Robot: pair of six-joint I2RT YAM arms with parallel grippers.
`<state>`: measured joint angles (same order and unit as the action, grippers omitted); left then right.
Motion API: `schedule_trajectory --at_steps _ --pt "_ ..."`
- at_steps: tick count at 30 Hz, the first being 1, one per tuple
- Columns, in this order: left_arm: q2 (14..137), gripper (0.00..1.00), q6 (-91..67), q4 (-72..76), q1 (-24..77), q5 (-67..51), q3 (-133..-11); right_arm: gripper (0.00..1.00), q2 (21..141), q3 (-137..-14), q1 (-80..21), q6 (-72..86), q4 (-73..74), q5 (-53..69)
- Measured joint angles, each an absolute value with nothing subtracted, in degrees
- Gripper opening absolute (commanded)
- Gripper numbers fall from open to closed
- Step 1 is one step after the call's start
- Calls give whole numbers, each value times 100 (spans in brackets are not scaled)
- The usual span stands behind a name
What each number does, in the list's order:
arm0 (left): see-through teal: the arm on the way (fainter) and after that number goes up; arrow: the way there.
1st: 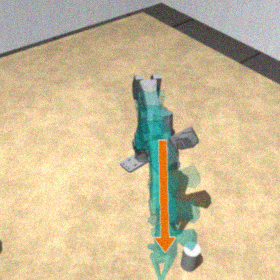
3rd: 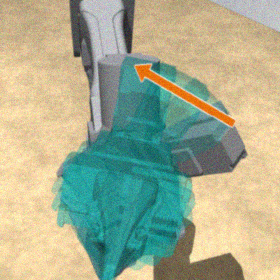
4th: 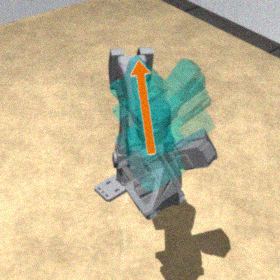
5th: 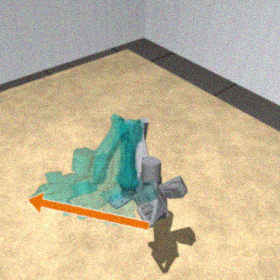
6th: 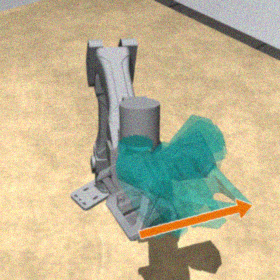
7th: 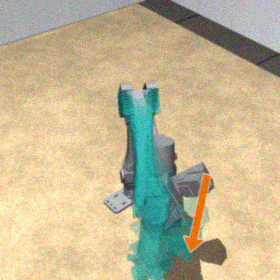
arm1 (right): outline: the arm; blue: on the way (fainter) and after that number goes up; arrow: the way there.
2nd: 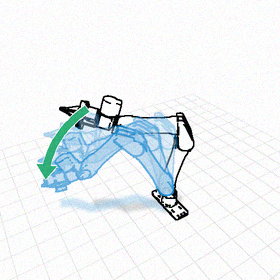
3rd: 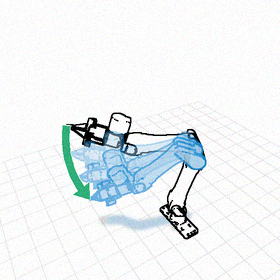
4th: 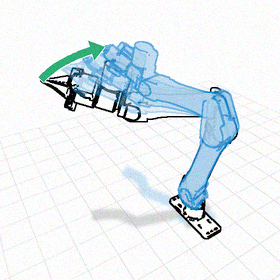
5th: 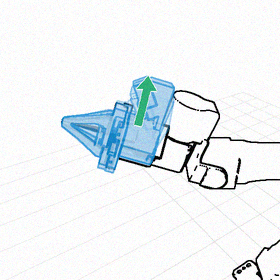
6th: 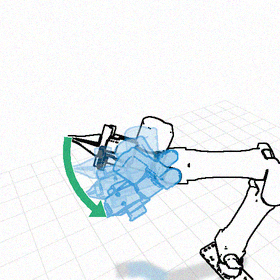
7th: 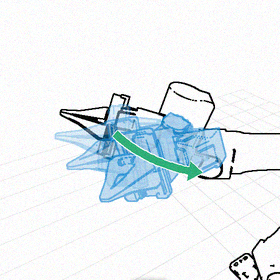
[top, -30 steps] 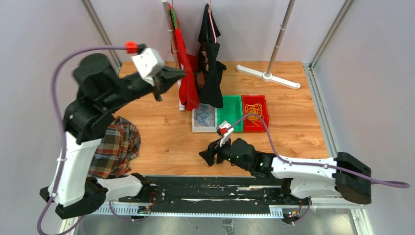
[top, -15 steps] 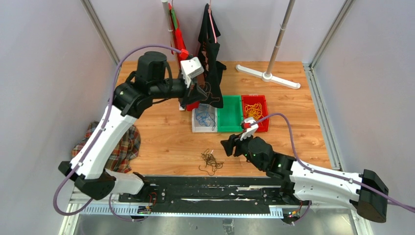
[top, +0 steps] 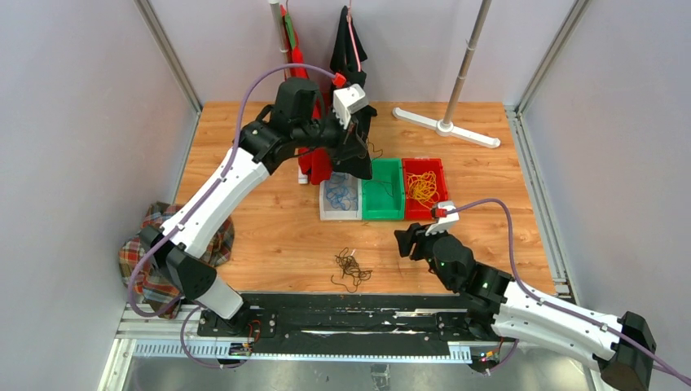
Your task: Untangle the cables
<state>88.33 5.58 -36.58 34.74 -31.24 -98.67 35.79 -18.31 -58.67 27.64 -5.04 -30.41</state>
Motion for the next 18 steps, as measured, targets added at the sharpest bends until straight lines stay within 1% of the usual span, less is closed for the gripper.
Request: schedule_trajectory --at_steps 18 --pt "10086 0 810 -3015 3883 -2733 -9970 49 3347 -1726 -5666 2895 -158 -3310"
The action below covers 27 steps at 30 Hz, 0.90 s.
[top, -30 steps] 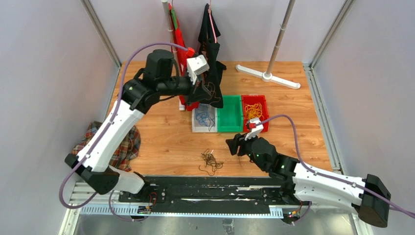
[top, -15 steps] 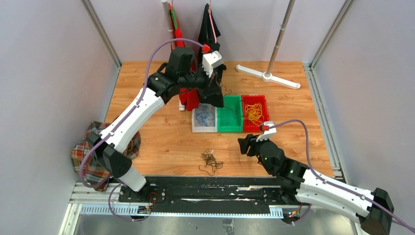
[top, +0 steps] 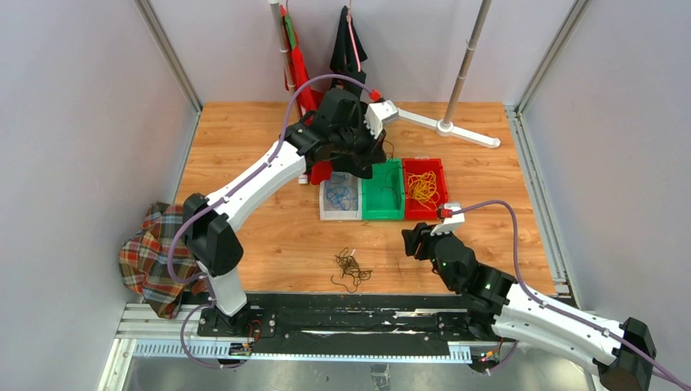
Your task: Untangle the cables
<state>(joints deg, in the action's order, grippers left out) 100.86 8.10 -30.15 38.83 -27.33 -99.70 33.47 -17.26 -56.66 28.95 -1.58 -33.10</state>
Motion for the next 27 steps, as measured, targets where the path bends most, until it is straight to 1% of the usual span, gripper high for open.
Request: schedule_trajectory --at_steps 8,13,20,27 --pt "10694 0 886 -2862 3907 -2637 -10191 46 3107 -1671 -5642 2947 10 -3382" --pt "11002 0 676 -2871 4165 -2720 -10313 44 2989 -1603 -5590 3017 167 -3415" --pt "10912 0 561 -2812 4355 -2735 -9922 44 2823 -1509 -5579 3050 217 -3417" --pt "10901 0 532 -2808 4101 -2375 -9408 44 2790 -1466 -5579 3074 250 -3415"
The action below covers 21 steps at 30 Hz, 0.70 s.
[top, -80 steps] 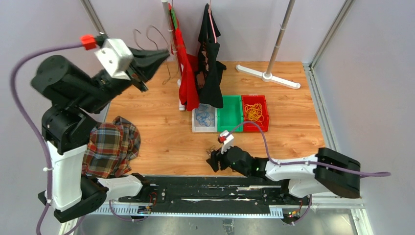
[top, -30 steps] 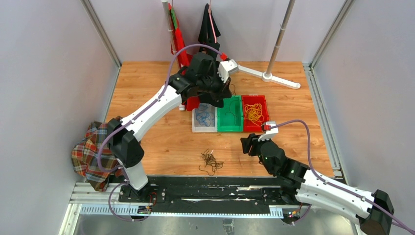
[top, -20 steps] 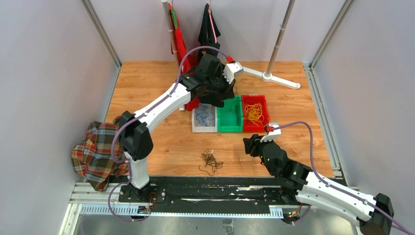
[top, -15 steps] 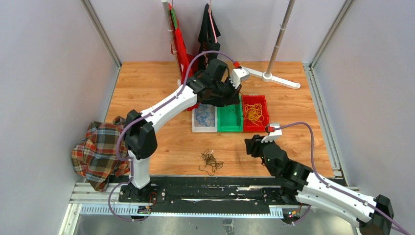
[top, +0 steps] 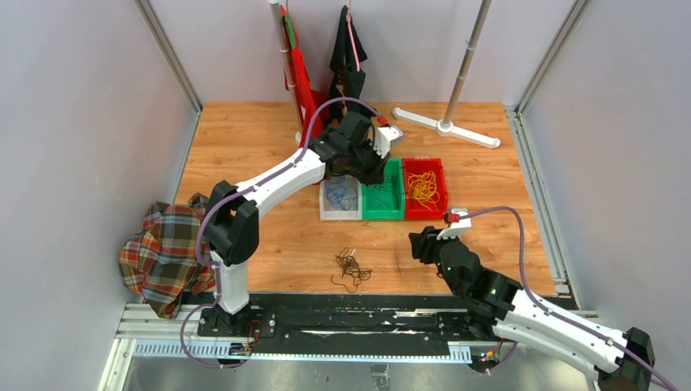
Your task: Untangle the cables
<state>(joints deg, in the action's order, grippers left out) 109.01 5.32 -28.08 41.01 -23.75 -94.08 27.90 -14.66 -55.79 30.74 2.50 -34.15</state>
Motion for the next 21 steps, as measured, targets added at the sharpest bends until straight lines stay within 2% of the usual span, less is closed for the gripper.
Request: schedule_trajectory --at_steps 6,21 --pt "10881 1 582 -2502 3828 -1747 -9238 43 2808 -1428 -5568 3105 287 -3415" --pt "11660 1 589 -2141 4150 -1981 -9485 42 3015 -1428 -5450 3116 292 -3411"
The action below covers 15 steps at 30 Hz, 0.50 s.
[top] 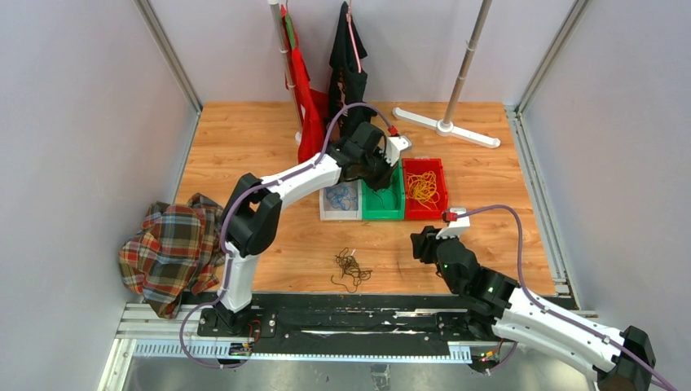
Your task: Untangle the cables
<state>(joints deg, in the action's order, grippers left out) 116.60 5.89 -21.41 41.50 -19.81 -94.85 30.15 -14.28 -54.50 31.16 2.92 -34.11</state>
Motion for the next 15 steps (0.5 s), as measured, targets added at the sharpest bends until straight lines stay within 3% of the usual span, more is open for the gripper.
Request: schedule_trajectory --at_steps 3,7,15 --pt "11762 1 773 -2139 4156 -1726 -9483 42 3011 -1428 -5424 3116 294 -3411" --pt "11769 30 989 -2071 4156 -1457 -9483 42 3035 -1428 -5408 3116 292 -3404" --pt "11764 63 1201 -2281 4213 -1588 -9533 41 3087 -1428 -5408 3114 290 -3387"
